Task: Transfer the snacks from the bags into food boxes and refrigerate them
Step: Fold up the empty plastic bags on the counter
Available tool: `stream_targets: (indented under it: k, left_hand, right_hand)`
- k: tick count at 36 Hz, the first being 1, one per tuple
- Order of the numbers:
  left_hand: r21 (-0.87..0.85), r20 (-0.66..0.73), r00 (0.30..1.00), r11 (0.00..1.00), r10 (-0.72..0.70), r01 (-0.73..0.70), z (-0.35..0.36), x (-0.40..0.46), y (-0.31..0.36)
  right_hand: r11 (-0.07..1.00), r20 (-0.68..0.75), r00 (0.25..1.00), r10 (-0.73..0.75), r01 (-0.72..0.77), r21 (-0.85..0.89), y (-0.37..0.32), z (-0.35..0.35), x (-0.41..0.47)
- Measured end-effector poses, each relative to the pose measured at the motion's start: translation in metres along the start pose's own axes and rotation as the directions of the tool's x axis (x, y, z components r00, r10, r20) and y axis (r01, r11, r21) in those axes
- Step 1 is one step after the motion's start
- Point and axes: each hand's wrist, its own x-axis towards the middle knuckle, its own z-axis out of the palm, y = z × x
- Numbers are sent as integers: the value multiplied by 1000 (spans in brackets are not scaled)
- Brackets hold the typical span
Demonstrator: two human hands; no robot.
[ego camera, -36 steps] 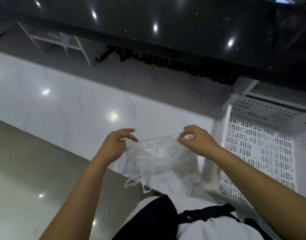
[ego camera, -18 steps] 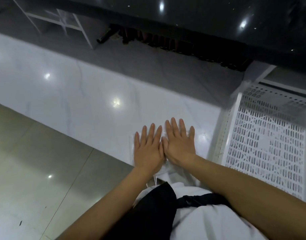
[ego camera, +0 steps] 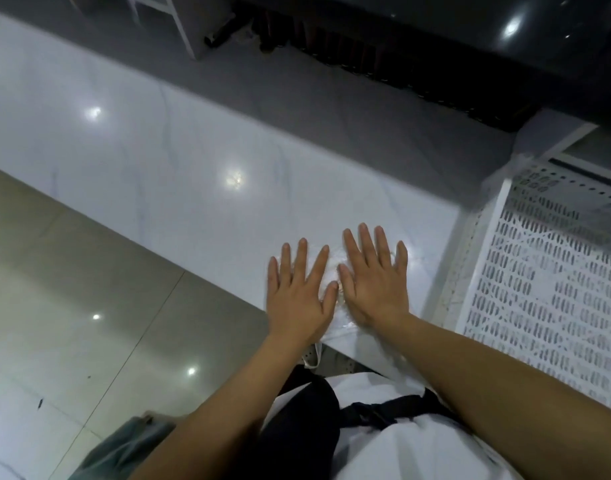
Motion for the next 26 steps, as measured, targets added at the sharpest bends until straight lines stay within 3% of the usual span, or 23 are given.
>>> stream_targets:
  k: [6, 8, 11, 13, 14, 16, 18, 19, 20, 22, 26]
  left_hand:
    - [-13, 40, 999, 1000, 2, -1, -6, -6, -7]
    - [-158, 20, 999, 987, -37, 39, -13, -12, -14]
    - [-497, -136, 950, 849, -280, 179, -34, -32, -29]
    - [-686, -134, 872, 679, -470, 261, -44, -49, -41]
    - [-784, -59, 825, 537, -563, 311, -47, -57, -46]
    - [-894, 211, 702, 156, -680, 420, -52, -68, -55]
    - [-871, 462, 623, -193, -631, 451, -51, -76, -63]
    - [-844, 527, 609, -284, -593, 455, -51, -80, -66]
    - [-829, 553, 596, -312, -582, 465, -53, -83, -68]
    - [-832, 537, 575, -276, -617, 481, -56, -88, -70]
    - [-919, 352, 640, -123, -683, 374, -68, -88, -60]
  right_hand:
    - [1000, 14, 1000, -7, 7, 9, -1, -4, 0]
    - [999, 25, 999, -42, 42, 31, -2, -5, -1]
    - [991, 32, 992, -123, 122, 50, -10, -3, -1]
    - [983, 52, 982, -180, 177, 55, -23, -2, -2]
    - [976, 61, 975, -215, 212, 55, -31, 0, -2]
    - [956, 65, 954, -293, 291, 40, -49, 5, -2]
    - [944, 64, 941, -331, 330, 28, -63, 7, -1]
    - [944, 66, 942, -330, 329, 28, -69, 8, 0]
    - [948, 71, 945, -319, 317, 31, -73, 8, 1]
    - [956, 78, 953, -294, 292, 34, -77, 9, 2]
    - [962, 77, 959, -271, 271, 8, -83, 11, 1]
